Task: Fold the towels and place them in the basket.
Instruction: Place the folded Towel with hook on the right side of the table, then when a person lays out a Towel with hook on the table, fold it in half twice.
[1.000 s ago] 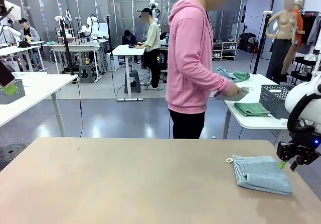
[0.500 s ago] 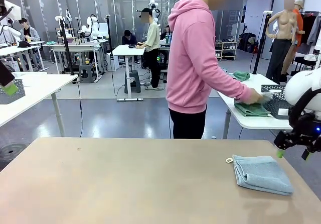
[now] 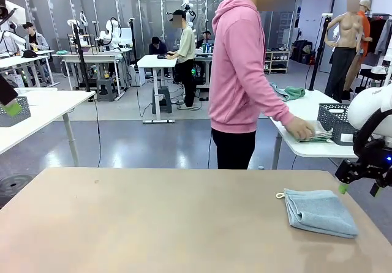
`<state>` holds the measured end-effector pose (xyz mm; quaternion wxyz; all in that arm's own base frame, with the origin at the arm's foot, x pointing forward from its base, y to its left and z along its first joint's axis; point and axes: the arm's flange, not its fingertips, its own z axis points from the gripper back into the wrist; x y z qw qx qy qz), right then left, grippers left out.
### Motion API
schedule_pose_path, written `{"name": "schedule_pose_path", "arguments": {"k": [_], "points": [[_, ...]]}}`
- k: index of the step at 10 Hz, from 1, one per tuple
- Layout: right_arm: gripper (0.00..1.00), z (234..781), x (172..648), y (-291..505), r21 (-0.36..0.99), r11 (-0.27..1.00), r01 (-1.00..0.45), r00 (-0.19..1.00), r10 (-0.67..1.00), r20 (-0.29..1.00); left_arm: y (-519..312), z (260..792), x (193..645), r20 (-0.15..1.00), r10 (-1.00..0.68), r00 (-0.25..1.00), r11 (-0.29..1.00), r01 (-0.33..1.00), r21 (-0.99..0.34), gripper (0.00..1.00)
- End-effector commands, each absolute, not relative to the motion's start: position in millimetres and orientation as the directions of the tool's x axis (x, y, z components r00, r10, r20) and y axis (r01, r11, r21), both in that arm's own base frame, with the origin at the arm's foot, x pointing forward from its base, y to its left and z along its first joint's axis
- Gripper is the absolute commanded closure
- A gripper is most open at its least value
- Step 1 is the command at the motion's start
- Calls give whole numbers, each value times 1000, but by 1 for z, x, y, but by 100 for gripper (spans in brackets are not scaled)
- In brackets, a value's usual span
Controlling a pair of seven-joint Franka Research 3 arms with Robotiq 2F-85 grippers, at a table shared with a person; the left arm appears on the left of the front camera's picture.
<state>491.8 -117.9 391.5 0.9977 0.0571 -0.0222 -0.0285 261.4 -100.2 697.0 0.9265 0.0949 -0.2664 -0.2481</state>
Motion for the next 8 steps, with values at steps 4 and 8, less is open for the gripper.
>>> {"name": "schedule_pose_path", "arguments": {"k": [4, 8], "points": [[3, 390, 492, -119, 130, 991, 45, 997, -52, 49, -101, 696, 262, 454, -506, 734, 861, 398, 316, 0], [3, 390, 492, -119, 130, 991, 45, 997, -52, 49, -101, 696, 262, 454, -506, 734, 861, 398, 316, 0]]}}
